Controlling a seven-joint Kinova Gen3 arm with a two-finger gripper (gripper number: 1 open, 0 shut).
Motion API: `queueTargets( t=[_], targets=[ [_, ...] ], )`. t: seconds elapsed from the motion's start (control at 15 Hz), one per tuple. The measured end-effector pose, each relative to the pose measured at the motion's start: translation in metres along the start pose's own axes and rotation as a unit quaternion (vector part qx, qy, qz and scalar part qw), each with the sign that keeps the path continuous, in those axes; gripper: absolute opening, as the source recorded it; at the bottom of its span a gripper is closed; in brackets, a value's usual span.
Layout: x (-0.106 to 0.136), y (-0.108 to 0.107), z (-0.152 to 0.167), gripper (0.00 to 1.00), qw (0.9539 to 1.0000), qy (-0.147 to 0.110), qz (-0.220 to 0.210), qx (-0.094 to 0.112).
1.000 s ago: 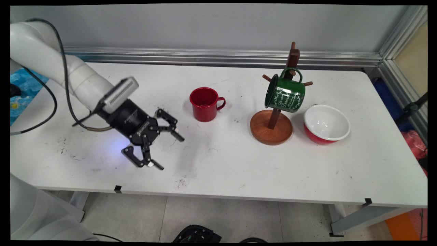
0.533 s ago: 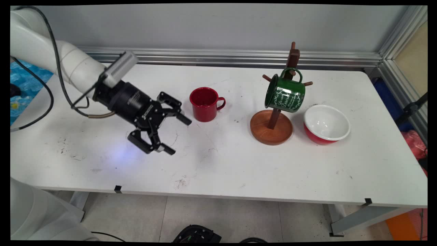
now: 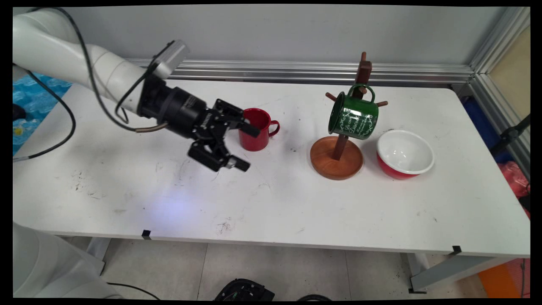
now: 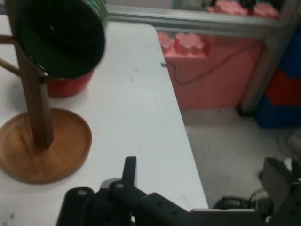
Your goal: Pick up the green mug from the rack
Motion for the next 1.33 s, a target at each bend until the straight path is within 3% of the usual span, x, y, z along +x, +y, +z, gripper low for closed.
queueTargets(
  t=[0.47, 0.93, 1.33],
  targets=[
    [0.010, -0.008, 0.037, 1.00, 0.9981, 0.036, -0.049, 0.007],
    [0.023, -0.023, 0.073, 1.00, 0.9943, 0.071, -0.074, 0.030],
    [0.036, -0.036, 0.101, 1.00, 0.9927, 0.084, -0.077, 0.040]
  ],
)
